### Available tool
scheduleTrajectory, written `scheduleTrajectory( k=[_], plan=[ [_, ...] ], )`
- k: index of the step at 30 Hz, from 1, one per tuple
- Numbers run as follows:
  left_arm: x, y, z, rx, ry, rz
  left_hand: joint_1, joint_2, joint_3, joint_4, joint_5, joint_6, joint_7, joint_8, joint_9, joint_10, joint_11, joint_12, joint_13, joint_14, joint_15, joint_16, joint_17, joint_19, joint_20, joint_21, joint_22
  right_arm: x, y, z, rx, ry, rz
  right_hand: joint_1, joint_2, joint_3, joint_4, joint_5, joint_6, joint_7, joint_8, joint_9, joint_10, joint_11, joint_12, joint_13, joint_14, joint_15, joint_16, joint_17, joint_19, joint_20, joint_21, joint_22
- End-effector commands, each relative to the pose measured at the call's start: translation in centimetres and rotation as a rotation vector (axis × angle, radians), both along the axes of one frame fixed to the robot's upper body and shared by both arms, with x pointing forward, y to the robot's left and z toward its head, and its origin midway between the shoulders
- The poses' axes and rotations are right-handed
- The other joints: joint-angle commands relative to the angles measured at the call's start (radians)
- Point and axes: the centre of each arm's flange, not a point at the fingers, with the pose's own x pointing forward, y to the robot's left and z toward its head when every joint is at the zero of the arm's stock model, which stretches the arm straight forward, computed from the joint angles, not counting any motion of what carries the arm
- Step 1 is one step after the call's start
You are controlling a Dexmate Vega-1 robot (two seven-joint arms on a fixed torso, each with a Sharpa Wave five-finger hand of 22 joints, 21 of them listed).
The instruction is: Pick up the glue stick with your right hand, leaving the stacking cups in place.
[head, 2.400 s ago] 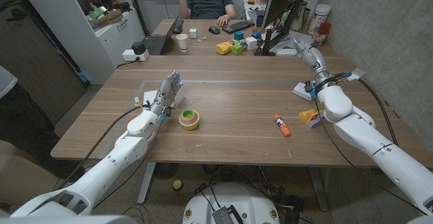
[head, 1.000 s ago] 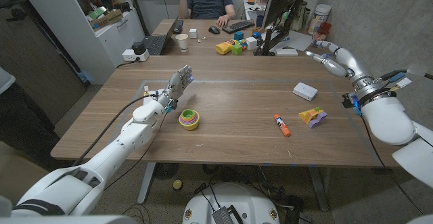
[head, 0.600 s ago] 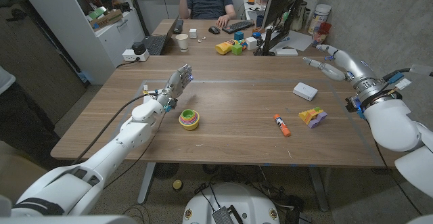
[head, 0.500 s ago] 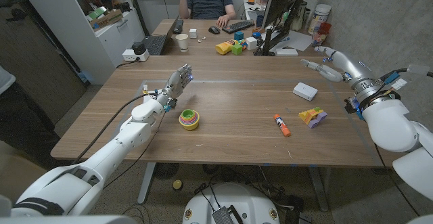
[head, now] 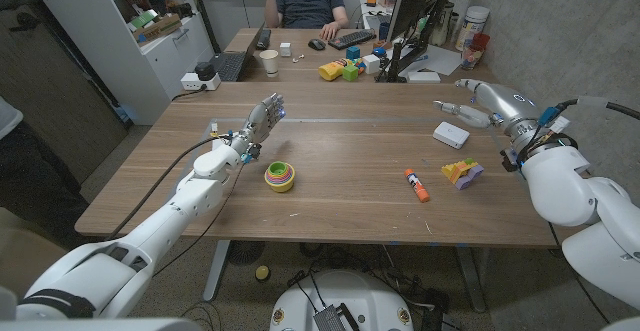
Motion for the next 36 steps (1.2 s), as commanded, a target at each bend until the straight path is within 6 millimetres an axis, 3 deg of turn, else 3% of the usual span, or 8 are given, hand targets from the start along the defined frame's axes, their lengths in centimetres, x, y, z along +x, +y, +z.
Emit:
scheduleTrajectory(
  k=[1,22,36],
  plan=[
    [-0.1,0.1,0.1,0.004,-0.003,-0.003,-0.004,0.051,-0.004,-0.002,0.007,-0.006,-0.002,0.005,0.002,-0.048,0.0,0.003,0.003,-0.079,0.002,0.003,0.002,-0.007,0.002,0.001,0.004,0.4,1.1,-0.5,-0.074,0.1,-0.066,0.013,-0.002,-0.003,-0.001,0.011,0.007,0.001,0.001,0.006,0.007,-0.003,0.004,0.002,0.009,-0.001,0.004,0.002,0.009,-0.001,0.005,0.002],
    [-0.4,0.4,0.1,0.003,-0.009,-0.001,-0.004,0.05,-0.007,-0.002,0.007,-0.006,-0.001,0.006,0.002,-0.048,0.0,0.003,0.003,-0.08,0.002,0.004,0.002,-0.007,0.003,0.001,0.004,1.9,3.2,-1.1,-0.19,0.171,-0.153,0.035,-0.007,-0.006,-0.009,0.017,-0.01,-0.012,-0.007,0.006,-0.017,-0.024,-0.008,0.002,0.017,-0.017,-0.001,0.001,0.017,-0.002,0.0,0.002],
    [-0.6,0.4,-0.1,0.002,-0.007,0.002,-0.005,0.049,-0.009,-0.001,0.007,-0.006,-0.002,0.006,0.002,-0.048,0.001,0.003,0.003,-0.08,0.003,0.004,0.002,-0.007,0.002,0.001,0.004,3.1,4.1,-2.0,-0.253,0.251,-0.19,0.073,-0.005,-0.001,-0.019,0.027,-0.016,-0.027,-0.009,0.007,-0.026,-0.034,-0.012,0.003,0.021,-0.028,-0.006,0.001,0.049,-0.011,0.006,0.002]
  ],
)
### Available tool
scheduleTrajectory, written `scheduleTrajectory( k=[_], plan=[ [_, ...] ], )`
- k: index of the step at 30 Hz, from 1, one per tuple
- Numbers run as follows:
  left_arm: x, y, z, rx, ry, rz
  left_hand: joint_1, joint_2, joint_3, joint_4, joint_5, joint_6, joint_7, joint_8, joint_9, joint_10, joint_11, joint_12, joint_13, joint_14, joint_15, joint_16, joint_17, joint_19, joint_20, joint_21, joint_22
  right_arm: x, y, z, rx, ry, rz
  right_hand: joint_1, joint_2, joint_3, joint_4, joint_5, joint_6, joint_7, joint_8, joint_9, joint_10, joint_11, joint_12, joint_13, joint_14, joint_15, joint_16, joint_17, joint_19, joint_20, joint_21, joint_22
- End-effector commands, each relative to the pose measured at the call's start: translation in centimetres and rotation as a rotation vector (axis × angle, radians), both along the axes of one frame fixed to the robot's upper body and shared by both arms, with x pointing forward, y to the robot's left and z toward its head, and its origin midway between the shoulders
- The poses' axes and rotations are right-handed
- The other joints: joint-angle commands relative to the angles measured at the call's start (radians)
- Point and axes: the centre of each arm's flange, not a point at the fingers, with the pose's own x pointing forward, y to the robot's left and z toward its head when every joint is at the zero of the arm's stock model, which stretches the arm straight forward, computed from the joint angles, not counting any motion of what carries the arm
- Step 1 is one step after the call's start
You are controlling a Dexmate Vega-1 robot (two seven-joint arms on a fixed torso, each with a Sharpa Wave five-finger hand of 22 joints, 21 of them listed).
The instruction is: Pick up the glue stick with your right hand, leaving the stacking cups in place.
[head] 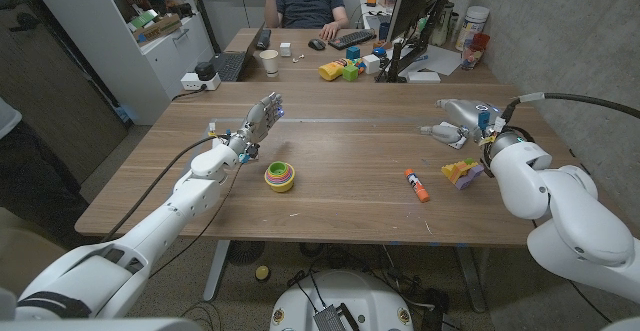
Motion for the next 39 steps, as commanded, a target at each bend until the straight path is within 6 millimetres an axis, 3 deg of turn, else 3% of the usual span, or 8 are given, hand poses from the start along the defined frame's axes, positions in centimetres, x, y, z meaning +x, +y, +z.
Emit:
scheduleTrajectory(
  k=[1,20,39],
  plan=[
    [-0.2,0.1,-0.1,0.0,0.001,0.004,-0.005,0.049,-0.003,0.001,0.007,-0.007,-0.002,0.006,0.002,-0.049,0.001,0.003,0.003,-0.08,0.002,0.004,0.002,-0.007,0.002,0.001,0.004,1.2,0.7,-0.8,-0.059,0.077,-0.043,0.019,-0.002,0.003,-0.006,0.005,0.005,-0.006,-0.002,0.002,0.003,-0.006,-0.003,0.003,0.009,-0.008,-0.001,0.001,0.012,0.001,0.006,0.002],
    [-0.3,0.1,0.0,0.0,-0.005,0.006,-0.006,0.048,-0.006,0.001,0.008,-0.012,-0.001,0.004,0.002,-0.053,0.0,0.002,0.003,-0.082,0.003,0.004,0.002,-0.008,0.003,0.0,0.004,2.4,1.1,-1.5,-0.104,0.152,-0.067,0.049,-0.005,0.004,-0.012,0.012,0.007,-0.012,0.0,0.002,0.011,-0.012,0.0,0.003,0.019,-0.017,-0.002,0.0,0.027,-0.007,0.005,0.002],
    [-0.3,0.2,0.2,0.004,-0.007,0.008,-0.007,0.047,-0.008,0.001,0.008,-0.014,-0.001,0.004,0.002,-0.054,-0.002,0.002,0.003,-0.082,0.004,0.004,0.002,-0.009,0.003,0.0,0.004,3.7,2.3,-2.5,-0.154,0.261,-0.09,0.077,-0.039,-0.014,-0.014,0.021,0.022,-0.021,0.006,0.003,0.03,-0.023,0.005,0.004,0.044,-0.026,0.0,0.0,0.046,-0.015,0.003,0.002]
  ],
)
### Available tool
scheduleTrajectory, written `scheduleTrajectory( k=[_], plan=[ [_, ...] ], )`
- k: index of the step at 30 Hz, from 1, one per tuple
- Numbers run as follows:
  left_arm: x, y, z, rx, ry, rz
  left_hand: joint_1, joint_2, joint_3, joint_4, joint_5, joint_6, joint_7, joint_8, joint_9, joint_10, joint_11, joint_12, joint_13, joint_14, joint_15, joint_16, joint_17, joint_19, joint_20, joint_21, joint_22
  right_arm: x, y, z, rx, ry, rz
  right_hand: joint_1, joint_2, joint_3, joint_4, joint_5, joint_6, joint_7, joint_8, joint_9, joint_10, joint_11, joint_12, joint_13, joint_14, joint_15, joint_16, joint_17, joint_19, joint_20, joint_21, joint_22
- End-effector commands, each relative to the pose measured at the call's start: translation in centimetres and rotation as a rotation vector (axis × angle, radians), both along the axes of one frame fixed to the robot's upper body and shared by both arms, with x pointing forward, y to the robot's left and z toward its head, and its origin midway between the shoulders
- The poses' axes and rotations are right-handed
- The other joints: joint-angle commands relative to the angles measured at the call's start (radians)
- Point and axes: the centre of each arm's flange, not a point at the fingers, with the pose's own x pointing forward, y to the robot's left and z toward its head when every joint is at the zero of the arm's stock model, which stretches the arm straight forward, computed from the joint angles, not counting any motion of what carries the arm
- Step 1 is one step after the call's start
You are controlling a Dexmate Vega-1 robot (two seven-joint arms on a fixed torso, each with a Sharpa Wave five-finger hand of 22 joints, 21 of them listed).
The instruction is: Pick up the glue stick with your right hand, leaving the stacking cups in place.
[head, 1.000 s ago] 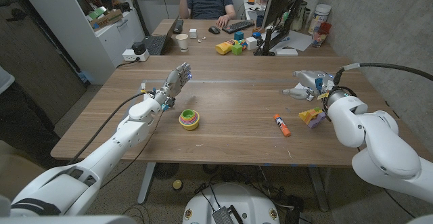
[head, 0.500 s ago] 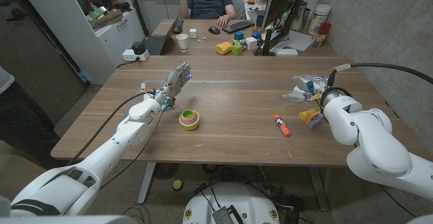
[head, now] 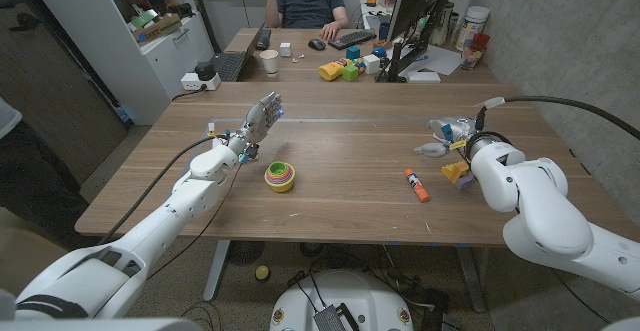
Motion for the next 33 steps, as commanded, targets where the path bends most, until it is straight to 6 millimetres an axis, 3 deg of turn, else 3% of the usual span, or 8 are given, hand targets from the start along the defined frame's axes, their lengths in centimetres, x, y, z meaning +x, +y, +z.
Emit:
scheduleTrajectory(
  k=[1,18,28,33],
  plan=[
    [-0.1,0.1,0.2,0.003,-0.002,0.002,-0.007,0.047,-0.007,-0.001,0.008,-0.008,0.004,0.004,0.002,-0.054,-0.002,0.002,0.003,-0.082,0.004,0.004,0.002,-0.009,0.003,0.0,0.004,0.8,0.8,-0.7,-0.032,0.082,-0.02,0.012,-0.013,-0.011,-0.001,0.006,0.012,-0.008,0.007,0.003,0.017,-0.01,0.006,0.004,0.021,-0.003,0.0,0.0,0.016,-0.005,0.004,0.002],
    [-0.1,0.1,0.1,0.001,-0.004,0.001,-0.007,0.046,-0.009,-0.001,0.009,-0.008,0.004,0.005,0.002,-0.054,-0.002,0.002,0.003,-0.082,0.004,0.004,0.002,-0.009,0.003,0.0,0.004,1.5,1.5,-1.1,-0.063,0.132,-0.032,0.039,-0.038,-0.028,0.002,0.022,0.048,-0.02,0.017,0.005,0.047,-0.018,0.012,0.005,0.046,-0.02,0.0,0.0,0.037,-0.018,0.004,0.003],
    [-0.3,0.2,0.2,0.001,-0.008,0.003,-0.007,0.046,-0.01,-0.001,0.009,-0.009,0.004,0.005,0.002,-0.054,-0.002,0.002,0.003,-0.083,0.003,0.004,0.002,-0.009,0.002,0.0,0.004,2.1,2.4,-1.3,-0.101,0.201,-0.084,0.027,-0.048,-0.051,0.024,0.038,0.102,-0.016,0.031,0.005,0.101,-0.012,0.025,0.005,0.107,-0.023,0.016,0.005,0.088,-0.022,0.015,0.004],
    [-0.3,0.2,0.2,0.0,-0.01,0.004,-0.007,0.046,-0.011,-0.001,0.009,-0.009,0.003,0.005,0.002,-0.053,-0.002,0.003,0.003,-0.082,0.003,0.004,0.002,-0.01,0.002,0.0,0.004,2.8,2.8,-1.7,-0.124,0.263,-0.11,0.024,-0.052,-0.059,0.028,0.043,0.091,-0.011,0.024,0.005,0.091,-0.01,0.018,0.005,0.094,-0.014,0.007,0.005,0.081,-0.02,0.009,0.004]
  ],
)
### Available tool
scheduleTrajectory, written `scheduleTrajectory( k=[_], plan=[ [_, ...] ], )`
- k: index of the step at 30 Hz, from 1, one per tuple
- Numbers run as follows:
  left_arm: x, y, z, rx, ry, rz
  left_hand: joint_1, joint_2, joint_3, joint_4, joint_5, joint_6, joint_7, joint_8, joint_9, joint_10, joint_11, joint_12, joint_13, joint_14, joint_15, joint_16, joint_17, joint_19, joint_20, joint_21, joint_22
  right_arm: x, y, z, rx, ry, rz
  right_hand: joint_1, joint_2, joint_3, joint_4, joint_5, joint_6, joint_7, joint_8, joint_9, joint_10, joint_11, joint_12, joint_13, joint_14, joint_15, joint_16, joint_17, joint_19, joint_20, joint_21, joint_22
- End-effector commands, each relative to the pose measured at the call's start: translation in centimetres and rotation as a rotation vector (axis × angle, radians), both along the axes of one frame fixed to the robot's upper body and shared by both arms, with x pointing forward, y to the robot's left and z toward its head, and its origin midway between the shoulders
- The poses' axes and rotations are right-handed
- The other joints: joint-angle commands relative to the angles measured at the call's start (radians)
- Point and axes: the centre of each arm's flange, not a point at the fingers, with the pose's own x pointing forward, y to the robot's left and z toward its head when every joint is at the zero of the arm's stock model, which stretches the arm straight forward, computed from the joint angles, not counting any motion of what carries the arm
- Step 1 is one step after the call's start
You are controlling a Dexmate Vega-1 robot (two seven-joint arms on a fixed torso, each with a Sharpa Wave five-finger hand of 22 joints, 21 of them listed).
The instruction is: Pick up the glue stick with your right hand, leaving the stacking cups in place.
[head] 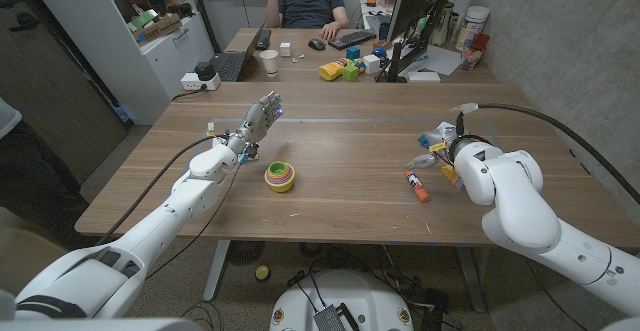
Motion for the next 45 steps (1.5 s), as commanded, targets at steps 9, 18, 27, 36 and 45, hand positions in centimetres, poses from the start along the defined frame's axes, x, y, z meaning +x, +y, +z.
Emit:
scheduleTrajectory(
  k=[9,18,27,36,45],
  plan=[
    [-0.4,0.2,0.1,0.001,-0.014,0.002,-0.007,0.046,-0.004,-0.001,0.009,-0.009,0.005,0.005,0.002,-0.054,-0.001,0.002,0.003,-0.082,0.003,0.004,0.002,-0.009,0.002,0.0,0.004,1.7,1.3,-0.8,-0.063,0.192,-0.125,-0.016,-0.021,-0.028,0.008,0.016,0.012,0.008,0.002,0.006,0.012,0.01,-0.003,0.005,0.016,0.014,0.003,0.004,0.013,0.008,0.004,0.004],
    [-0.6,0.2,0.2,0.0,-0.019,0.002,-0.007,0.046,-0.005,-0.001,0.009,-0.01,0.005,0.005,0.002,-0.054,-0.002,0.003,0.003,-0.082,0.003,0.004,0.002,-0.009,0.002,0.0,0.004,2.0,1.4,-0.8,-0.073,0.227,-0.133,-0.022,-0.023,-0.041,0.015,0.028,0.038,0.005,0.008,0.005,0.035,0.007,0.0,0.005,0.044,0.011,0.008,0.005,0.034,0.007,0.007,0.005],
    [-0.6,0.3,0.3,-0.001,-0.027,-0.001,-0.007,0.046,-0.006,-0.001,0.009,-0.01,0.005,0.005,0.002,-0.054,-0.002,0.002,0.003,-0.082,0.003,0.004,0.002,-0.009,0.002,0.0,0.004,2.4,1.8,-1.2,-0.096,0.242,-0.151,0.013,-0.015,-0.04,0.004,0.047,0.014,0.003,-0.007,0.005,0.013,0.003,-0.014,0.006,0.016,0.008,-0.009,0.003,0.011,0.004,-0.008,0.005],
    [-0.6,0.4,0.6,0.004,-0.033,-0.002,-0.007,0.045,-0.007,-0.002,0.01,-0.01,0.004,0.005,0.002,-0.054,0.0,0.003,0.003,-0.082,0.002,0.004,0.002,-0.009,0.002,0.0,0.004,3.3,1.9,-1.8,-0.11,0.24,-0.171,0.03,-0.015,-0.048,0.003,0.062,-0.018,0.001,-0.022,0.005,-0.02,-0.001,-0.028,0.006,-0.025,0.007,-0.027,0.003,-0.015,0.007,-0.023,0.005],
    [-0.6,0.6,0.7,0.0,-0.041,0.0,-0.006,0.045,-0.009,-0.002,0.01,-0.01,0.005,0.006,0.002,-0.054,-0.001,0.003,0.003,-0.082,0.002,0.004,0.002,-0.01,0.002,0.0,0.004,4.5,1.7,-2.1,-0.115,0.262,-0.183,0.052,-0.004,-0.045,-0.001,0.071,-0.02,-0.005,-0.022,0.005,-0.022,-0.006,-0.027,0.007,-0.023,-0.001,-0.025,0.003,-0.013,0.004,-0.025,0.006]
  ],
)
